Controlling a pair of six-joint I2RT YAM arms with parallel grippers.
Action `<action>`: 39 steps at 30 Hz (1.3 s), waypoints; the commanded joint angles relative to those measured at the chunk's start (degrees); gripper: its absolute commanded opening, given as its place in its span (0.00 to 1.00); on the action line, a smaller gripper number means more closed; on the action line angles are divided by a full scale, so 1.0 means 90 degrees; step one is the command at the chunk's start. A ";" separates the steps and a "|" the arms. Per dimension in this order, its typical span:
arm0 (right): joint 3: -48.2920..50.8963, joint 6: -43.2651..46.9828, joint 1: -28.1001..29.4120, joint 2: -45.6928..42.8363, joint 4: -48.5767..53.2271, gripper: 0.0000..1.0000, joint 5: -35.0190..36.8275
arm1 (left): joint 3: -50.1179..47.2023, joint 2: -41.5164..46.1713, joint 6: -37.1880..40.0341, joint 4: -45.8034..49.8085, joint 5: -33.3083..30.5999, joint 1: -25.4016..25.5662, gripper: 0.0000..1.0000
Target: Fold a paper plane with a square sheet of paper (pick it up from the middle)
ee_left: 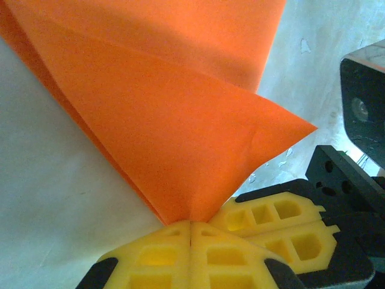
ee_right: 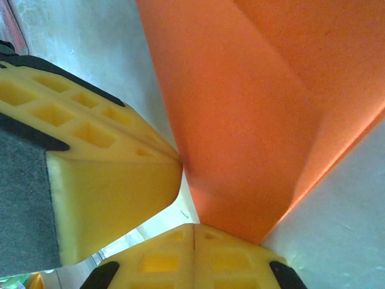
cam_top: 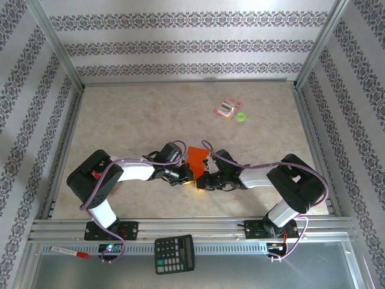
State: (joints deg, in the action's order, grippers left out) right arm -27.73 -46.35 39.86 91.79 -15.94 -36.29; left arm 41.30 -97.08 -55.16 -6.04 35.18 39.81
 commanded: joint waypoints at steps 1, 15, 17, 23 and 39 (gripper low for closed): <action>0.0267 0.0120 -0.0027 0.0435 0.0679 0.00 0.0596 | 0.0194 -0.0015 -0.0097 -0.0160 0.0080 0.0069 0.00; 0.0331 -0.0016 -0.0029 0.0419 0.1027 0.00 0.0736 | 0.0394 -0.0617 0.0333 0.0111 -0.0221 -0.0121 0.00; 0.0317 -0.0009 -0.0028 0.0417 0.1185 0.00 0.0779 | 0.0394 -0.0663 0.0385 0.0120 -0.0188 -0.0188 0.00; 0.0274 0.0011 -0.0030 0.0448 0.1495 0.00 0.0829 | 0.0411 -0.0721 0.0532 0.0172 -0.0156 -0.0399 0.00; -0.0220 0.0054 -0.0124 -0.0856 0.1289 0.00 0.0483 | 0.0321 -0.0858 0.0522 0.0046 0.0020 -0.0508 0.00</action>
State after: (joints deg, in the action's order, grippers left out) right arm -28.62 -46.17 39.18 85.89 -6.33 -33.89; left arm 45.89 -103.18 -51.00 -6.98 37.10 35.88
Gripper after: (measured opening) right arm 0.040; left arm 0.049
